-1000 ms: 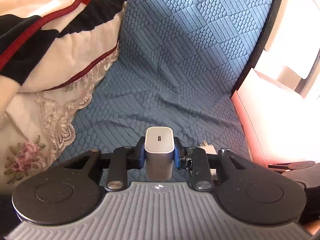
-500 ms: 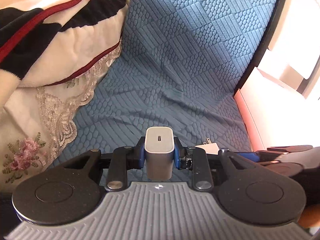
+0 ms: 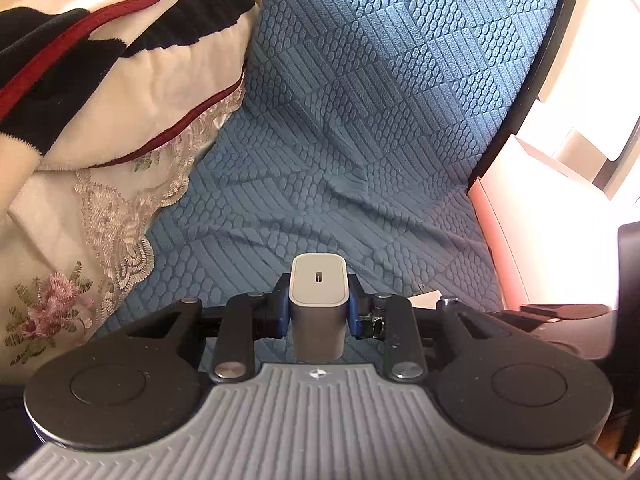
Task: Organize rigid objects
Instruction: 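Lift both white chargers and carry them over the pink box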
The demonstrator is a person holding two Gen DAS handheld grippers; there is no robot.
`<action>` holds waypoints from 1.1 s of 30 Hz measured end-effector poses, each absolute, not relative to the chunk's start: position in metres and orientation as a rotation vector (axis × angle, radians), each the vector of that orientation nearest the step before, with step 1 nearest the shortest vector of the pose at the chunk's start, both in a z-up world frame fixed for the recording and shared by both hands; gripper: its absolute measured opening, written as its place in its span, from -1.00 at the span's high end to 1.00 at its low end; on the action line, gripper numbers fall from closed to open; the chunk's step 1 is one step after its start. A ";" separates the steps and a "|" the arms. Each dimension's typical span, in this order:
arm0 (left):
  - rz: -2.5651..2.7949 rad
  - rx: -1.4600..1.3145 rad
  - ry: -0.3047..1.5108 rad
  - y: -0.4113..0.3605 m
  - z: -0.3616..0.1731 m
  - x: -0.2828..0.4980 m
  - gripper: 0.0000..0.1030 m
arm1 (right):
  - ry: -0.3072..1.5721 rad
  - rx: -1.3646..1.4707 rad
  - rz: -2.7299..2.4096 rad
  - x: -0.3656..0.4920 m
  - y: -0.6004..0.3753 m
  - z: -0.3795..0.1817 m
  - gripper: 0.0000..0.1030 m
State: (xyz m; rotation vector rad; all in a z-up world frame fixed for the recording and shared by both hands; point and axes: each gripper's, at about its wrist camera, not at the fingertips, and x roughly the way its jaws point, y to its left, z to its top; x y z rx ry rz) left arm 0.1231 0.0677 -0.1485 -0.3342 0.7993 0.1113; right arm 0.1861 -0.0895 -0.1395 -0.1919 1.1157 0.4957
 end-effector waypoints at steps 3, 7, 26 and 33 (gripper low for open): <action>0.096 -0.334 0.794 0.064 -0.145 0.122 0.39 | 1.101 -0.184 0.487 0.183 -0.099 -0.129 -0.04; 0.078 -0.326 0.772 0.056 -0.133 0.123 0.39 | 1.067 -0.123 0.488 0.181 -0.119 -0.108 -0.04; -0.052 -0.285 0.652 -0.005 -0.038 0.151 0.39 | 0.855 -0.011 0.457 0.194 -0.200 0.008 -0.04; -0.113 -0.300 0.616 -0.034 -0.006 0.167 0.39 | 0.777 -0.016 0.442 0.200 -0.226 0.046 -0.04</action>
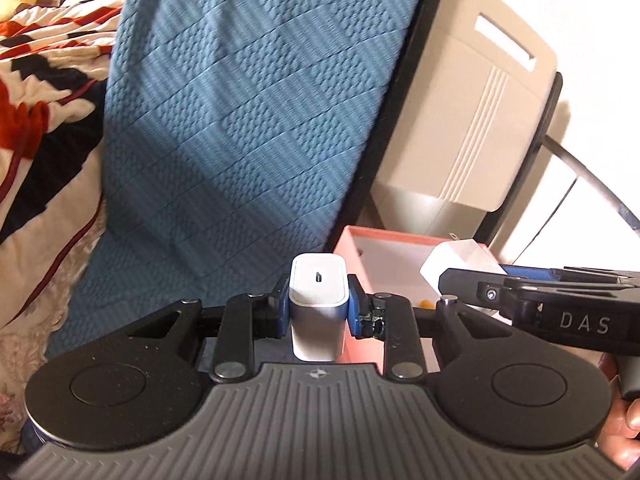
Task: Organize rigid objects
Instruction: 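Lift both white chargers and carry them over the pink box, then lower both grippers into the box and open them, releasing the chargers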
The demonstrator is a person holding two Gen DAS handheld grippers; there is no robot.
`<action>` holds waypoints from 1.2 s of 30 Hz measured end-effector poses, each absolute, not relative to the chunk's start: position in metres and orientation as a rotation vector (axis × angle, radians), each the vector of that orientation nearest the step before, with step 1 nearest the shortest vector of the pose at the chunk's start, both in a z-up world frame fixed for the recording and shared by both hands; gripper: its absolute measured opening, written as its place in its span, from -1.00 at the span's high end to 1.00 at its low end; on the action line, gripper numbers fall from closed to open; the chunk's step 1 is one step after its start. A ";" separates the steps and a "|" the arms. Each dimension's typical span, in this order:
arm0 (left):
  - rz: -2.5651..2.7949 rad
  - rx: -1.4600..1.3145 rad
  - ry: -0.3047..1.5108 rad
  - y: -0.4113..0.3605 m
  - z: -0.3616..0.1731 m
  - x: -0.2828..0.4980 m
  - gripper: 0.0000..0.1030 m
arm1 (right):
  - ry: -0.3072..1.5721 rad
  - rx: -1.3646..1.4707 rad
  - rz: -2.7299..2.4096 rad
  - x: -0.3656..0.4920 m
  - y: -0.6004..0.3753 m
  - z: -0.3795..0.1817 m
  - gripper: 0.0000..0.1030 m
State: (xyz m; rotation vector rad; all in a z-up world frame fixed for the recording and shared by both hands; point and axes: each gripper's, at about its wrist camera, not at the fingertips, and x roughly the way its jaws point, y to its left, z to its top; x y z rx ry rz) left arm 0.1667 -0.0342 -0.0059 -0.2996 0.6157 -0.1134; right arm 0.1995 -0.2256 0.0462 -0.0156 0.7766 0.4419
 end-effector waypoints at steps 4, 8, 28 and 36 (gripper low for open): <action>-0.140 -0.311 0.593 -0.051 0.008 0.182 0.39 | 0.740 -0.045 0.425 0.203 -0.240 0.062 -0.04; -0.176 -0.294 0.584 -0.078 0.017 0.193 0.39 | 0.716 -0.053 0.386 0.206 -0.263 0.070 -0.04; -0.277 -0.239 0.831 -0.200 -0.069 0.217 0.39 | 0.955 -0.007 0.225 0.195 -0.374 -0.038 -0.04; -0.308 -0.293 0.927 -0.210 -0.097 0.219 0.39 | 1.018 0.002 0.195 0.191 -0.379 -0.072 -0.04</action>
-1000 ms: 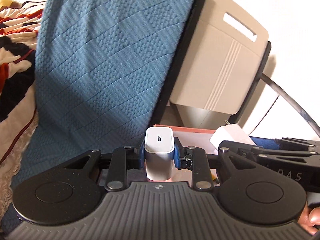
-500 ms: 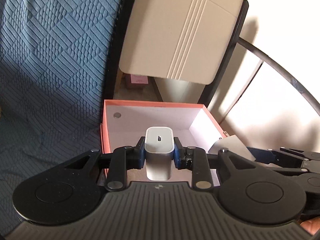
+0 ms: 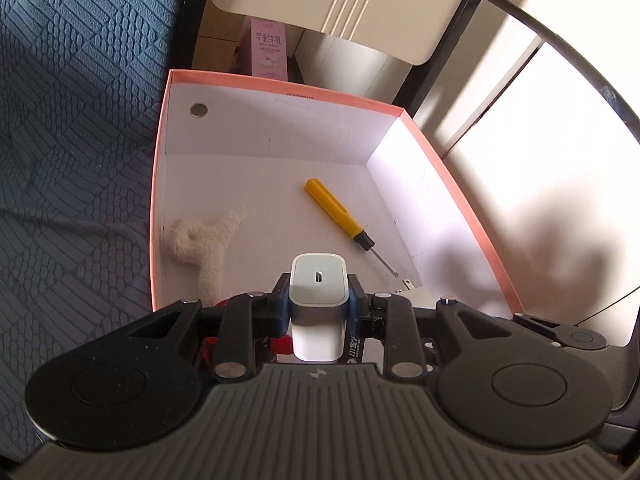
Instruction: Organize rigid objects
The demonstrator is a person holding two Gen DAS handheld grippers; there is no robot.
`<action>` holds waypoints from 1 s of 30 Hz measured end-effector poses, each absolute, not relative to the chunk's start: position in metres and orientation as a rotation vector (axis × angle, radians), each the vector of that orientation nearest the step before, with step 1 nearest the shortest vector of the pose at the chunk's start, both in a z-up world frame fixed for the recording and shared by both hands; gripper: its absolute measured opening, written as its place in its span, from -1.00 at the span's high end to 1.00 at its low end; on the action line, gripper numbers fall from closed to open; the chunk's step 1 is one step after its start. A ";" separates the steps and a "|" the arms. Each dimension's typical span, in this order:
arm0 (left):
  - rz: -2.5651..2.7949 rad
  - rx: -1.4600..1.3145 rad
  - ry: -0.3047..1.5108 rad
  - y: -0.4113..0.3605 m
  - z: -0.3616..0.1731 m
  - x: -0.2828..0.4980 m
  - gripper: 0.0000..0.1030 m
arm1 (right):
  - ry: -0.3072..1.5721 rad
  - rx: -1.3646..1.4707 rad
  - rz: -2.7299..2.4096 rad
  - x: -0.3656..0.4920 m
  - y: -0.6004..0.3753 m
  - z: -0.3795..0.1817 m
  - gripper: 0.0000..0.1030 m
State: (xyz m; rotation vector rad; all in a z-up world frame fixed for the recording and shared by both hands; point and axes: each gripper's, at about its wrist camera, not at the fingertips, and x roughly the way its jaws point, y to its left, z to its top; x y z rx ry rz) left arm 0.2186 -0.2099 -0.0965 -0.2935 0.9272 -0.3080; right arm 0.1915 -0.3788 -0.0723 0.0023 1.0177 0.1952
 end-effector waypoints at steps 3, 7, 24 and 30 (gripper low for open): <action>-0.313 -0.271 0.935 -0.215 -0.099 0.218 0.39 | 1.021 0.003 0.200 0.190 -0.379 -0.076 -0.04; -0.315 -0.275 0.938 -0.216 -0.098 0.216 0.39 | 1.045 0.038 0.195 0.193 -0.385 -0.081 -0.04; -0.362 -0.306 0.754 -0.184 -0.012 0.158 0.37 | 0.828 0.133 0.201 0.163 -0.383 0.015 -0.17; -0.382 -0.304 0.666 -0.167 0.025 0.128 0.37 | 0.755 0.131 0.216 0.138 -0.368 0.054 -0.17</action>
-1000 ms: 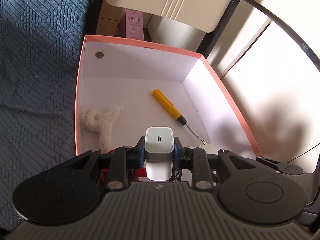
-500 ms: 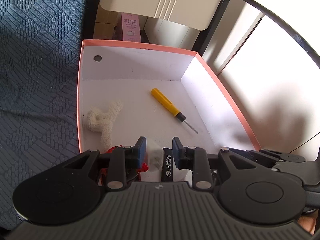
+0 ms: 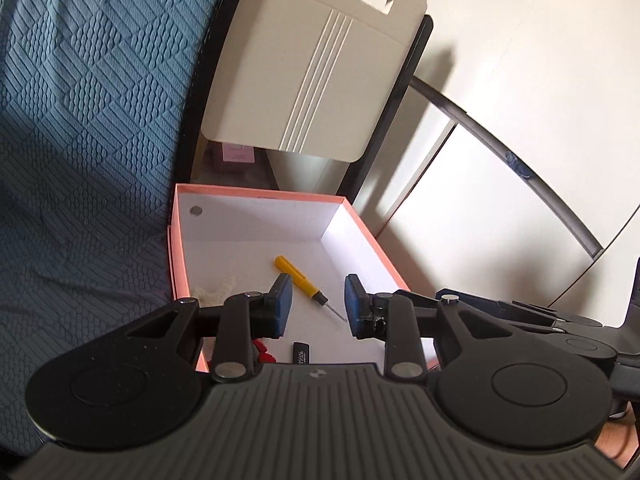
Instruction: Organize rigid objects
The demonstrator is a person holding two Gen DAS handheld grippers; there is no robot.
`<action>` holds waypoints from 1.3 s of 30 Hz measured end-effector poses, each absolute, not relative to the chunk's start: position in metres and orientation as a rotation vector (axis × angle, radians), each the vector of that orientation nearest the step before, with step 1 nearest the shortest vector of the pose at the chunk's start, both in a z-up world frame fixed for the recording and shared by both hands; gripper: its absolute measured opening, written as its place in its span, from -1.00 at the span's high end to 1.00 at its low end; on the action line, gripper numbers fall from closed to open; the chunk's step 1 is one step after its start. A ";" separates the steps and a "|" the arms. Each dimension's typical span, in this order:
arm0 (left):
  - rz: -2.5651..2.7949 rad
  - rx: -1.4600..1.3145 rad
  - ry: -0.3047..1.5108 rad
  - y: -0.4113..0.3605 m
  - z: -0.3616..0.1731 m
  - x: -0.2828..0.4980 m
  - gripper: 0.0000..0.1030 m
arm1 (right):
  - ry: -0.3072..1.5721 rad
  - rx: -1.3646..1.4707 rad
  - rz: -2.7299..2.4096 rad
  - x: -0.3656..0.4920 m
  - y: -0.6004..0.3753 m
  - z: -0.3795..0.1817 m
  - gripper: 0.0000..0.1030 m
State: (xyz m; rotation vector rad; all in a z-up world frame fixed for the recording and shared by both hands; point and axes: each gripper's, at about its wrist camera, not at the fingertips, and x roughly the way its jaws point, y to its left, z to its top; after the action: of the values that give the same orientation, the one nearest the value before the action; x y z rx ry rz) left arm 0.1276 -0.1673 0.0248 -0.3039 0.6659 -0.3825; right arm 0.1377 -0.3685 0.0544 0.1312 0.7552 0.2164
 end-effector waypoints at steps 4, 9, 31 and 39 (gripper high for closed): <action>-0.339 -0.262 0.611 -0.157 0.042 0.109 0.37 | 0.727 0.124 0.217 0.124 -0.359 0.070 -0.17; -0.329 -0.252 0.571 -0.138 0.055 0.091 0.37 | 0.719 0.114 0.214 0.108 -0.347 0.077 -0.17; -0.350 -0.227 0.587 -0.097 0.050 0.042 0.37 | 0.774 0.157 0.156 0.051 -0.315 0.064 -0.17; -0.351 -0.221 0.602 -0.099 0.042 0.040 0.30 | 0.778 0.139 0.139 0.044 -0.316 0.060 -0.17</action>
State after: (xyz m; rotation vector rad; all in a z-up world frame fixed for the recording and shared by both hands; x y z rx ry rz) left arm 0.0401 -0.0994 0.0423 -0.2208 0.6021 -0.3513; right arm 0.0436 -0.3156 0.0599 0.1386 0.7777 0.1394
